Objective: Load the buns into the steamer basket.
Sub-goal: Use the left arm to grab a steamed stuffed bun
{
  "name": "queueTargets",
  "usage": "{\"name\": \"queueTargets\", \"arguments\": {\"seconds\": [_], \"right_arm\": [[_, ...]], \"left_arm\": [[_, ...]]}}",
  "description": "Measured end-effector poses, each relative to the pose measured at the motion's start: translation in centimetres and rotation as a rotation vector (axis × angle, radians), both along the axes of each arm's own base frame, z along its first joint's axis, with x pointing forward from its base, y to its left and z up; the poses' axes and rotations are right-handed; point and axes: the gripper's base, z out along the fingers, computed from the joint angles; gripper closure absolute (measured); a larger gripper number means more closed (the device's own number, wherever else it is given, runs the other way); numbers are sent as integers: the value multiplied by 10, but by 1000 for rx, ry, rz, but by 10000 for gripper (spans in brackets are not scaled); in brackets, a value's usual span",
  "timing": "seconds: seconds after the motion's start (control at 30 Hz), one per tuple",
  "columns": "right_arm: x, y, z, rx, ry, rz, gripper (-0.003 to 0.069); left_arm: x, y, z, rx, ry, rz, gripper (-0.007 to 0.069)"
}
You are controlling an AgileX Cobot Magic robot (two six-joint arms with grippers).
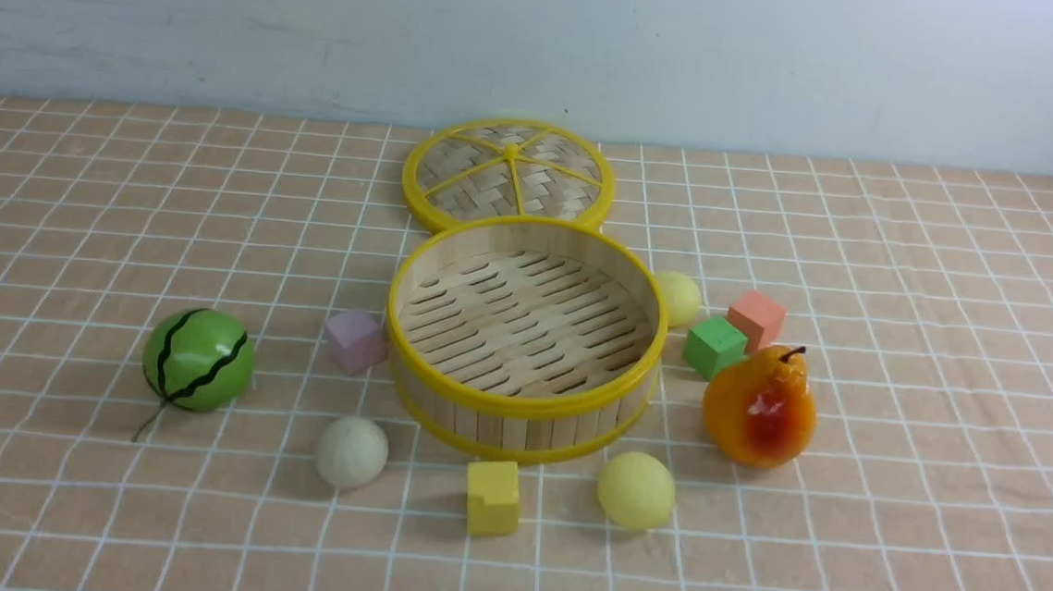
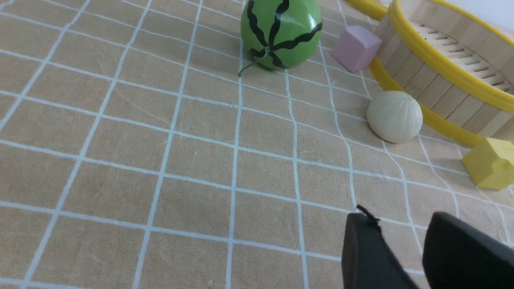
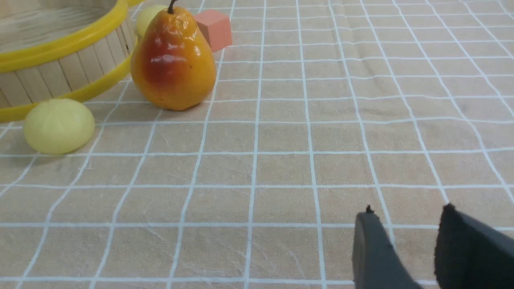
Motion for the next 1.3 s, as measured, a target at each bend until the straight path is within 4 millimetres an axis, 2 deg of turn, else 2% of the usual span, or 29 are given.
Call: {"name": "queueTargets", "arguments": {"seconds": [0.63, 0.7, 0.87, 1.0, 1.1, 1.13, 1.2, 1.23, 1.27, 1.3], "right_arm": [[0, 0, 0, 0, 0, 0, 419], [0, 0, 0, 0, 0, 0, 419], [0, 0, 0, 0, 0, 0, 419], [0, 0, 0, 0, 0, 0, 419], [0, 0, 0, 0, 0, 0, 419], [0, 0, 0, 0, 0, 0, 419], [0, 0, 0, 0, 0, 0, 419], [0, 0, 0, 0, 0, 0, 419], [0, 0, 0, 0, 0, 0, 419], [0, 0, 0, 0, 0, 0, 419]], "left_arm": [[0, 0, 1, -7, -5, 2, 388], [1, -1, 5, -109, -35, 16, 387], [4, -2, 19, -528, -132, 81, 387], [4, 1, 27, -651, -202, 115, 388], [4, 4, 35, -752, -246, 135, 414], [2, 2, 45, -769, -249, 112, 443], [0, -3, 70, -712, -237, 54, 496], [0, -3, 73, -703, -242, 52, 501], [3, -8, 89, -603, -179, 9, 537], [3, -9, 97, -575, -171, -7, 545]]}}
